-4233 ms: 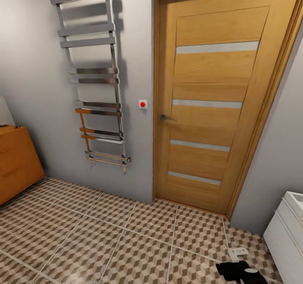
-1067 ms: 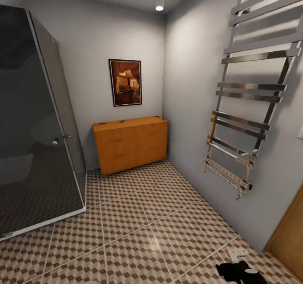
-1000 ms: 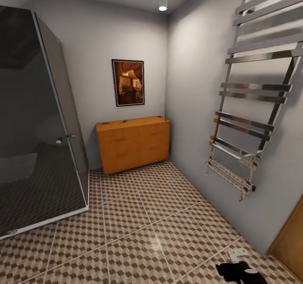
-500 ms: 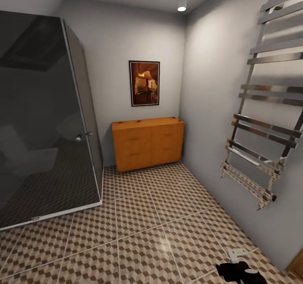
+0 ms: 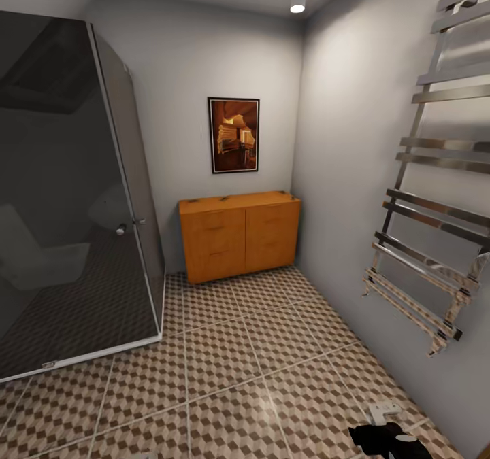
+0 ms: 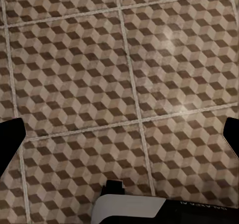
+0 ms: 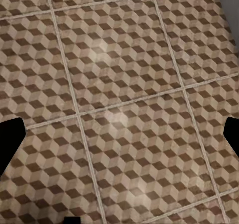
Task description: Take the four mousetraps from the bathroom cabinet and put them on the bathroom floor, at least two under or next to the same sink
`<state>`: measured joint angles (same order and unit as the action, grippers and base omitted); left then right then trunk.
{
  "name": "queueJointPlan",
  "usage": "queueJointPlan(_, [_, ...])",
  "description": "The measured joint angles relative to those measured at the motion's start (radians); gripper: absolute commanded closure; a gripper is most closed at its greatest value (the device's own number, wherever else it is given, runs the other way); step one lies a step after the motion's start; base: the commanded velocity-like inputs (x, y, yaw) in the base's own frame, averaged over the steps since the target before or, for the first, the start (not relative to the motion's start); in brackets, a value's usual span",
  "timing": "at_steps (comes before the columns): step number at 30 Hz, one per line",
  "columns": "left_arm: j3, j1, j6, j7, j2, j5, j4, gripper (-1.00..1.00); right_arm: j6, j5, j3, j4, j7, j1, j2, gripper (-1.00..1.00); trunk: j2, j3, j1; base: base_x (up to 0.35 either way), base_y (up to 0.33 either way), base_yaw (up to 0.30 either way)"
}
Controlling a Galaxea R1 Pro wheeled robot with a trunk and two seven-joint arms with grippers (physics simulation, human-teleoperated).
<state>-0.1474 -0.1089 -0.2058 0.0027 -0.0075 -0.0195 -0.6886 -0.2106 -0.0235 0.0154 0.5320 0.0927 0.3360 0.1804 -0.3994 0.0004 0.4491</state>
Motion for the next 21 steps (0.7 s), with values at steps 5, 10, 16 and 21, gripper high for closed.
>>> queueJointPlan(5, [0.0,0.0,0.001,0.0,-0.001,0.0,0.0,-1.0,0.0,0.0,0.0,0.0,0.0,0.0,0.0,-1.0,0.0,0.0,0.0,0.325,0.0,0.0])
queueJointPlan(10, [0.001,0.0,0.001,0.0,0.0,0.0,0.0,-1.0,0.0,0.0,0.0,0.0,0.001,0.0,0.0,-1.0,0.0,0.0,0.0,0.323,0.0,0.0])
queueJointPlan(16, [0.001,0.0,0.001,0.0,0.0,0.0,0.0,-1.0,0.0,0.0,0.0,0.0,0.001,0.0,0.0,-1.0,0.0,0.0,0.0,0.312,0.0,0.0])
queueJointPlan(21, [0.001,0.0,0.001,0.0,0.0,0.0,0.0,-1.0,0.0,0.001,0.0,0.0,0.001,0.0,0.0,-1.0,0.0,0.0,0.0,0.3,0.0,0.0])
